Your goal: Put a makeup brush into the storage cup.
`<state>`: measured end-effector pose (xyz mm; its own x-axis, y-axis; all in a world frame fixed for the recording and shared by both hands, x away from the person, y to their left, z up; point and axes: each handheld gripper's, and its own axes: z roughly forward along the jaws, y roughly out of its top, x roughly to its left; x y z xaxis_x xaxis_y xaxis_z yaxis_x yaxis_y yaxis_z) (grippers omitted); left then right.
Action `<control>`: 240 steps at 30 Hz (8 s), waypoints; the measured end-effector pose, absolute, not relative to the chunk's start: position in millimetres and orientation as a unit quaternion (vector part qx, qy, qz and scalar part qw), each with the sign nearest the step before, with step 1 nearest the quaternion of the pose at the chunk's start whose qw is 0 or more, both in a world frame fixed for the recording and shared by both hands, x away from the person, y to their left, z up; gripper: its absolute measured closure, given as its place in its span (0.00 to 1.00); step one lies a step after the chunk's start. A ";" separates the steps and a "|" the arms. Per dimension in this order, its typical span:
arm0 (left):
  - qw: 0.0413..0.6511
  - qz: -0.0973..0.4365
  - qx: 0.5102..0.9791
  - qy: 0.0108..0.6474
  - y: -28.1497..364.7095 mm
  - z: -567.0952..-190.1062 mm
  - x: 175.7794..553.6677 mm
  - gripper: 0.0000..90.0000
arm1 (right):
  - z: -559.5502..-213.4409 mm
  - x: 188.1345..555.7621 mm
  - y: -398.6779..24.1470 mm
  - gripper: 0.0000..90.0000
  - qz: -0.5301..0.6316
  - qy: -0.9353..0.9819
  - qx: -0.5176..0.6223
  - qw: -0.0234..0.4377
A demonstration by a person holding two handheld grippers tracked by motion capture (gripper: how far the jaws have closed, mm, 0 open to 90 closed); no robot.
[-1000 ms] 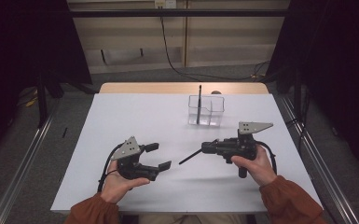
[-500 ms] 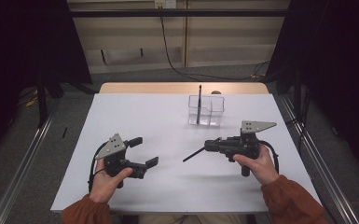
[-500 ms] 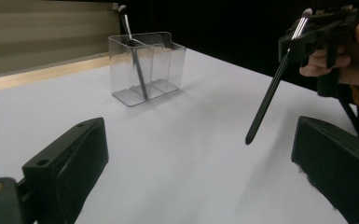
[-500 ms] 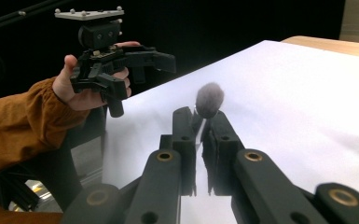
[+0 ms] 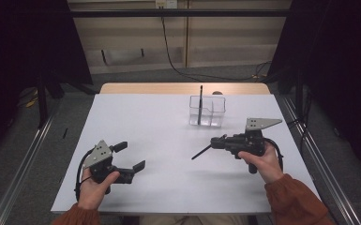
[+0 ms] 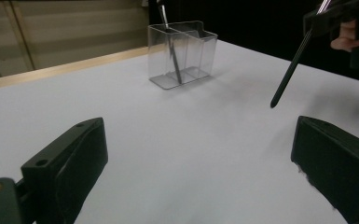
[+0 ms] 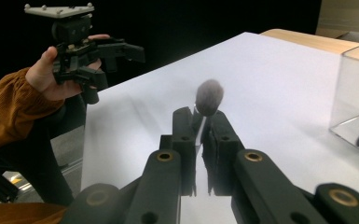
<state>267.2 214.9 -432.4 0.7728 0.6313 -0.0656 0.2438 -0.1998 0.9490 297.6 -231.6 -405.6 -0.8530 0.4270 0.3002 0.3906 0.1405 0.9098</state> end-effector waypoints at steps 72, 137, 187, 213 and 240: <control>0.558 0.195 0.746 0.307 244.0 -444.7 257.7 0.06 | -325.5 423.7 -218.6 0.93 0.510 0.769 0.358 0.145; 0.552 0.193 0.751 0.307 244.2 -445.6 257.6 0.06 | -381.9 427.3 -211.9 0.46 0.509 0.753 0.390 0.149; 0.560 0.202 0.739 0.316 249.1 -443.3 256.7 0.05 | -403.9 336.1 -273.1 0.02 0.535 0.697 0.422 0.225; 0.563 0.205 0.735 0.318 252.2 -442.7 252.5 0.05 | -427.7 272.1 -294.2 0.02 0.560 0.674 0.422 0.233; 0.568 0.212 0.727 0.322 254.8 -440.4 245.4 0.04 | -446.1 228.9 -315.5 0.02 0.554 0.677 0.414 0.251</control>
<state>245.4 254.8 -440.4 0.7025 0.7094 -0.0570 0.2274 -0.1479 0.9625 228.9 -315.5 -446.1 -0.5301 0.8395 0.1192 0.2819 0.0419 0.9585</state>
